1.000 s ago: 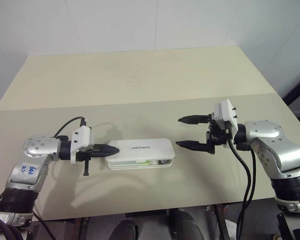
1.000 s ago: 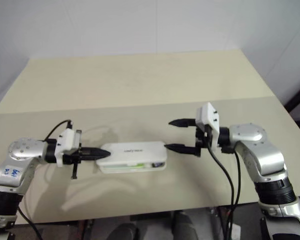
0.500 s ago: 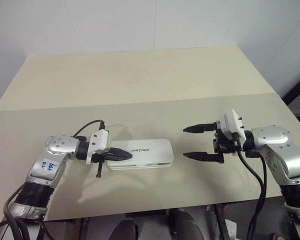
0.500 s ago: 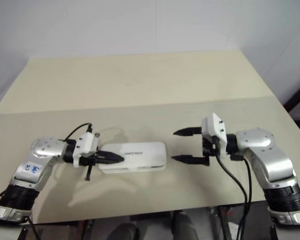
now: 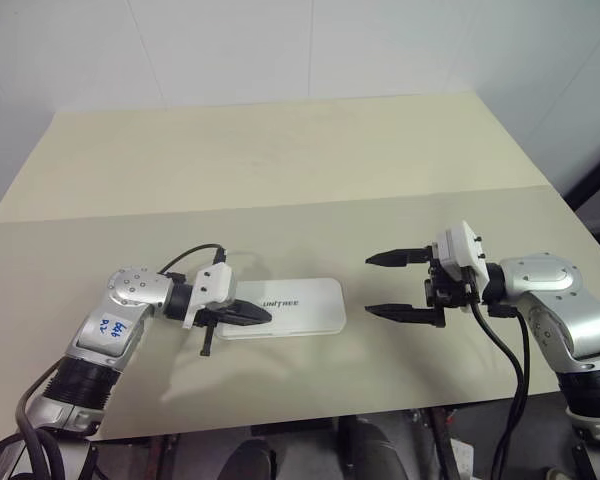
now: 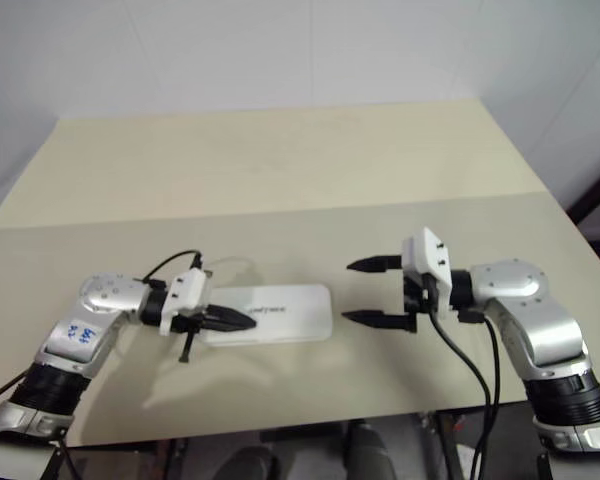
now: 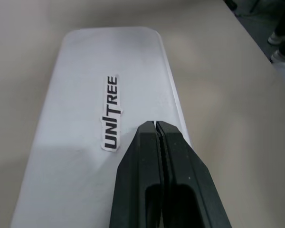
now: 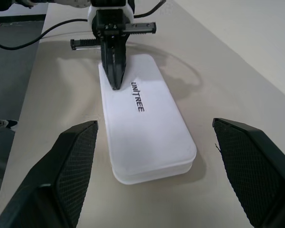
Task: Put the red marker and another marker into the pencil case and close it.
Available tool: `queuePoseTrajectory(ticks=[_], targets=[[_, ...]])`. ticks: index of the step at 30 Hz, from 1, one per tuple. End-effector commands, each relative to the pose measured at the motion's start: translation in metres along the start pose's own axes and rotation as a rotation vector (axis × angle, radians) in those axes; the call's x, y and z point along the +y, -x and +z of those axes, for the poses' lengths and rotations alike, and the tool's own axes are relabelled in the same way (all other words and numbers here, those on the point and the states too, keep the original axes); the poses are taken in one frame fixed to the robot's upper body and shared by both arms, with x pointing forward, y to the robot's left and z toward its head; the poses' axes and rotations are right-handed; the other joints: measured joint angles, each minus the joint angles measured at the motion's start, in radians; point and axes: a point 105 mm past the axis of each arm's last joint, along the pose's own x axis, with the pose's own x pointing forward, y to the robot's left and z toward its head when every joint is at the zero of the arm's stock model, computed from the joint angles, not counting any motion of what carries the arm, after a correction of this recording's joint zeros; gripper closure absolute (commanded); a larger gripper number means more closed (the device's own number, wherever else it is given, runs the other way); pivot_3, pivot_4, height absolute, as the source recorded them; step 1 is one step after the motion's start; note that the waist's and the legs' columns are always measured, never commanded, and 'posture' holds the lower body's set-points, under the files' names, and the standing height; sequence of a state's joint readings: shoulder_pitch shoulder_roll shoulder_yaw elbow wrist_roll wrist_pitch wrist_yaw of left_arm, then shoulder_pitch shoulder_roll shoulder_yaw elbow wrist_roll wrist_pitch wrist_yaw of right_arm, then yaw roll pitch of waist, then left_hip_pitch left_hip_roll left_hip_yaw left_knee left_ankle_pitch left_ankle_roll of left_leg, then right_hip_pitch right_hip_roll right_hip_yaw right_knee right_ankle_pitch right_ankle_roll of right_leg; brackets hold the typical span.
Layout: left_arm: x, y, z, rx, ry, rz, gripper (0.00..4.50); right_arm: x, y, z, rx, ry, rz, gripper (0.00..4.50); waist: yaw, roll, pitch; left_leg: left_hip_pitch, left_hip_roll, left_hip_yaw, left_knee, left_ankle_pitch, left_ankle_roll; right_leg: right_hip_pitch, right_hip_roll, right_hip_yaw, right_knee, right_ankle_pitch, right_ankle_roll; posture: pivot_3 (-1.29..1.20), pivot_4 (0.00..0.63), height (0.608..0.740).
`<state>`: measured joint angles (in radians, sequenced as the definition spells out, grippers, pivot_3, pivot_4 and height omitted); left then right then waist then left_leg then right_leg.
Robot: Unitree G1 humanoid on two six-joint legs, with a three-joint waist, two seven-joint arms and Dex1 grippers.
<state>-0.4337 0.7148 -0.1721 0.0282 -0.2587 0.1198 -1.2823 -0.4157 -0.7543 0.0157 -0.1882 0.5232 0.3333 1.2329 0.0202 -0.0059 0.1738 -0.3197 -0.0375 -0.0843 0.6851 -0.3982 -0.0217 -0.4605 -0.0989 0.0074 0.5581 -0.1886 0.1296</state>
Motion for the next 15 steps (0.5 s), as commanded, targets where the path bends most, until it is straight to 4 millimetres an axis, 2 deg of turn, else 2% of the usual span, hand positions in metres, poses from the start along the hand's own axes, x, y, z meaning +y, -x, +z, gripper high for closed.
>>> queuePoseTrajectory(ticks=[1,5,9,15], targets=[[-0.004,0.000,-0.002,0.051,-0.017,-0.024,4.49,-0.004,0.001,0.010,-0.024,0.049,-0.020,0.41,0.000,0.000,0.000,0.000,0.000,0.000,0.000,0.000,0.000,0.000,0.000,0.000,0.000,0.000,0.000,0.00,0.150,0.740],[-0.003,0.000,0.001,0.023,0.001,0.006,4.49,-0.004,-0.002,0.011,-0.034,0.048,-0.024,0.41,0.000,0.000,0.000,0.000,0.000,0.000,0.000,0.000,0.000,0.000,0.000,0.000,0.000,0.000,0.000,0.00,0.150,0.740],[0.002,0.002,0.015,-0.067,0.030,0.066,4.49,-0.004,-0.005,0.012,-0.042,0.040,-0.019,0.41,0.001,0.000,0.000,0.000,0.000,0.000,0.000,0.000,0.000,0.000,0.000,0.000,0.000,0.000,0.000,0.00,0.150,0.740],[0.002,0.022,0.042,-0.207,0.068,0.127,4.49,-0.006,-0.010,0.012,-0.045,0.043,0.005,0.41,-0.001,0.000,0.000,0.000,0.000,0.000,0.000,0.000,0.000,0.000,0.000,0.000,0.000,0.000,0.000,0.00,0.150,0.740]])
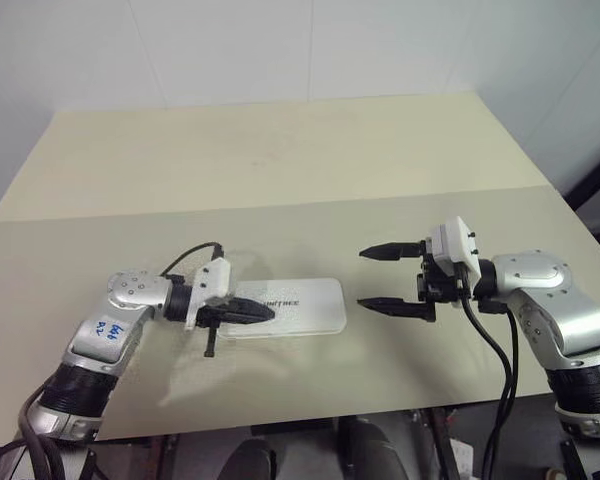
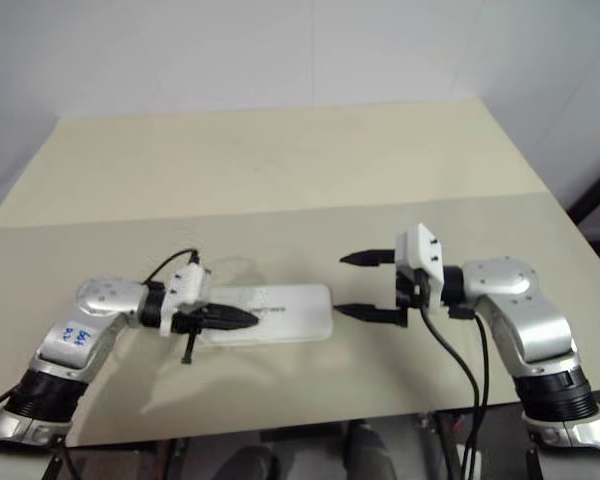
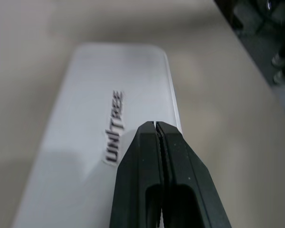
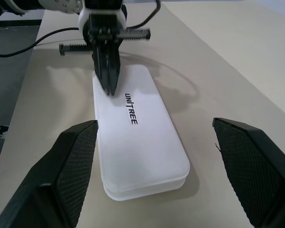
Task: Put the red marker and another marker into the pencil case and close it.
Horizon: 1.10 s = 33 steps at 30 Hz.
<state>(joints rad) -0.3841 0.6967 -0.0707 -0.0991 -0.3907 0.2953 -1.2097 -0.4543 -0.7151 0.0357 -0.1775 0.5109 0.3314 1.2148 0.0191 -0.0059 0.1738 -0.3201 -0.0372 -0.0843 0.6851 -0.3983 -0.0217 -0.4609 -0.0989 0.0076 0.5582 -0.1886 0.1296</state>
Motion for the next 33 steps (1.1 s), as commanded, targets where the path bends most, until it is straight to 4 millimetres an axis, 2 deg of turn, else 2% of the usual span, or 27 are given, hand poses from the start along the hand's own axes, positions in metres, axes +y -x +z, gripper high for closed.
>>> queuePoseTrajectory(ticks=[1,5,8,14,17,20,26,33], targets=[[-0.001,0.014,0.025,-0.073,-0.030,0.037,4.49,-0.003,-0.001,0.006,-0.016,0.027,0.009,0.41,0.000,0.000,0.000,0.000,0.000,0.000,0.000,0.000,0.000,0.000,0.000,0.000,0.000,0.000,0.000,0.00,0.150,0.740],[-0.003,0.029,0.039,-0.090,-0.033,0.081,4.49,-0.006,-0.002,0.005,-0.015,0.030,0.012,0.41,-0.003,0.000,0.000,0.000,0.000,0.000,0.000,0.000,0.000,0.000,0.000,0.000,0.000,0.000,0.000,0.00,0.150,0.740],[-0.007,0.045,0.042,-0.081,-0.025,0.137,3.91,-0.010,0.001,0.003,-0.002,0.050,-0.001,0.41,-0.007,0.000,0.000,0.000,0.000,0.000,0.000,0.000,0.000,0.000,0.000,0.000,0.000,0.000,0.000,0.00,0.150,0.740],[-0.035,0.080,0.016,0.011,0.053,0.195,1.96,-0.017,0.004,0.005,-0.015,0.073,-0.035,0.41,-0.027,0.000,0.000,0.001,0.001,0.002,-0.001,0.000,0.001,-0.001,0.000,0.000,0.000,0.000,0.000,0.00,0.150,0.740],[-0.028,0.094,0.010,-0.001,0.034,0.318,1.00,-0.018,0.002,0.003,-0.014,0.087,-0.037,0.41,-0.019,0.000,0.000,0.001,0.001,0.003,-0.001,-0.001,0.001,-0.001,0.000,0.000,0.000,0.000,-0.001,0.00,0.150,0.740],[-0.021,0.096,0.011,-0.031,-0.007,0.389,0.03,-0.020,0.000,0.002,-0.017,0.092,-0.035,0.41,-0.012,0.000,0.000,0.002,0.001,0.002,-0.001,0.000,0.000,0.001,0.000,-0.001,-0.001,0.001,-0.002,0.00,0.150,0.740],[-0.023,0.085,0.015,-0.081,-0.040,0.412,0.03,-0.029,0.001,0.001,-0.017,0.103,-0.049,0.41,-0.022,-0.001,0.000,0.002,0.001,0.003,-0.001,0.000,0.000,0.000,0.000,0.000,-0.001,0.002,-0.002,0.00,0.150,0.740],[-0.014,0.079,0.018,-0.085,-0.077,0.399,0.03,-0.035,0.001,0.001,-0.016,0.114,-0.064,0.41,-0.023,-0.001,0.000,0.002,0.001,0.005,-0.001,0.000,0.000,0.000,0.000,0.000,0.000,0.002,-0.002,0.00,0.150,0.740]])
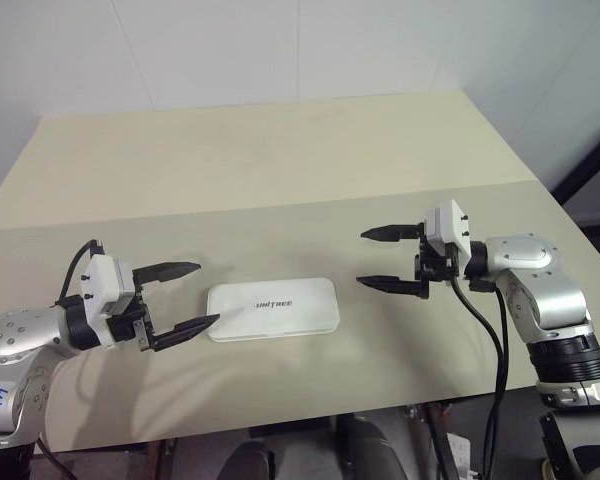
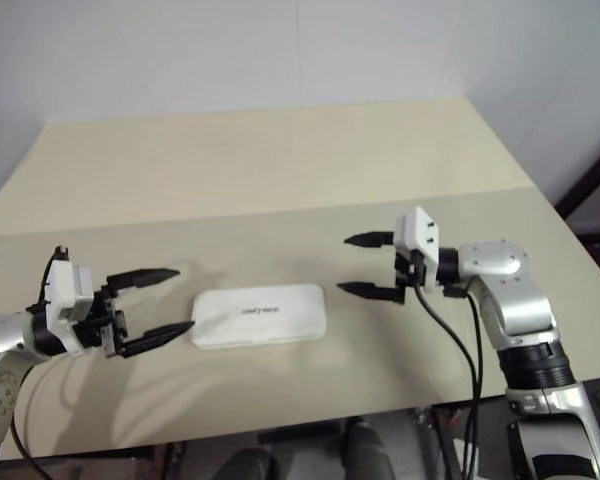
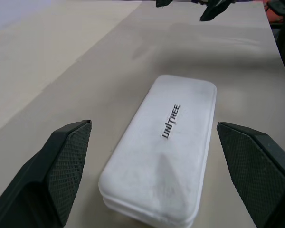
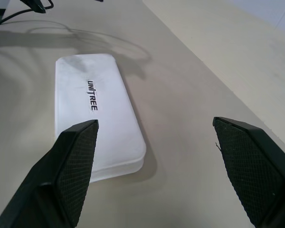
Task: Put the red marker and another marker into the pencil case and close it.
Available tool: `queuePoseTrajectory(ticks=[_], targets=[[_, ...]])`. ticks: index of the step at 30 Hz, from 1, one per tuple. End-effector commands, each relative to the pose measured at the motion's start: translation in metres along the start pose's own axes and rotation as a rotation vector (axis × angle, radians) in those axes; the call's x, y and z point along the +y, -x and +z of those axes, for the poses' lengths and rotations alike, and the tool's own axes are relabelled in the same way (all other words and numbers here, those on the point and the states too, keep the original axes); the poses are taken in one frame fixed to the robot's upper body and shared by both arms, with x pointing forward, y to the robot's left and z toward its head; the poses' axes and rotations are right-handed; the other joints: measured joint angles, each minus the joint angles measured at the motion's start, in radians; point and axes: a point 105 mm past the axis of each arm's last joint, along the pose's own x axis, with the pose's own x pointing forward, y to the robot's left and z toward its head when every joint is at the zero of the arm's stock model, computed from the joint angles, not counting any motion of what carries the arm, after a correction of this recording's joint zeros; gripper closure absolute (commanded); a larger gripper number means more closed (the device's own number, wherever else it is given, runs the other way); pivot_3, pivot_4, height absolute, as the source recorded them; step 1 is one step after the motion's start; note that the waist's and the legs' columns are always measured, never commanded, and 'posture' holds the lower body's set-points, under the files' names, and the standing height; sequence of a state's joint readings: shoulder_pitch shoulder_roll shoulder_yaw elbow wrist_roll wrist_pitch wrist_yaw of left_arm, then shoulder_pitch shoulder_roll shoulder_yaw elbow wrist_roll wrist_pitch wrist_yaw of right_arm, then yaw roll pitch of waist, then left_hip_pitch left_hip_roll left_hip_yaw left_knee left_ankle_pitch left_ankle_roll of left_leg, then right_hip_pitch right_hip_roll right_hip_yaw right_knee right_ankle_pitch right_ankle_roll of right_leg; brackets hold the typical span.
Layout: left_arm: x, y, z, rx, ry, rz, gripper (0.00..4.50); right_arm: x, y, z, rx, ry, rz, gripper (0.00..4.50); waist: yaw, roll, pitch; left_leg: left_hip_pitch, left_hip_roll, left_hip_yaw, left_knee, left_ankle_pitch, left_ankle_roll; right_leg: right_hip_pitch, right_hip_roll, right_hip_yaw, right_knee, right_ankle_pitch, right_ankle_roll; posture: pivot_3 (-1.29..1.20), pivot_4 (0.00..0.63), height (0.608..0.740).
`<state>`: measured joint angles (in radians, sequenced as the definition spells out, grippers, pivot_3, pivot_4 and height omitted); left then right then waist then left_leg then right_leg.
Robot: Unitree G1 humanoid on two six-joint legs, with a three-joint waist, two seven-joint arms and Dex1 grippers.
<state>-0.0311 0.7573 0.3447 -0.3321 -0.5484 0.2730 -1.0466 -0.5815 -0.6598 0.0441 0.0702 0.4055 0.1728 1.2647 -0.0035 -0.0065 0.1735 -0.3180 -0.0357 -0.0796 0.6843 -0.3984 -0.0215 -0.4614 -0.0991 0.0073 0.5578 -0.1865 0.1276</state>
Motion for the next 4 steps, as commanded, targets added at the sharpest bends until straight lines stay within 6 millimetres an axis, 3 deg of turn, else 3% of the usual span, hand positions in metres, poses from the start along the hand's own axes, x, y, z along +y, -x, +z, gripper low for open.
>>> queuePoseTrajectory(ticks=[1,4], targets=[[0.0046,-0.0010,0.0028,-0.011,-0.045,0.009,0.03,-0.0017,-0.0017,0.0073,-0.031,0.038,-0.014,0.41,0.000,0.000,0.000,0.000,0.000,0.000,0.000,0.000,0.000,0.000,0.000,0.000,0.000,0.000,0.000,0.00,0.150,0.740],[0.0059,-0.0051,0.0031,-0.019,-0.051,0.020,0.03,-0.0025,-0.0044,0.0026,-0.046,0.013,-0.045,0.41,0.000,0.000,0.000,0.000,0.000,0.000,0.000,0.000,0.000,0.000,0.000,0.000,0.000,0.000,0.000,0.00,0.150,0.740]])
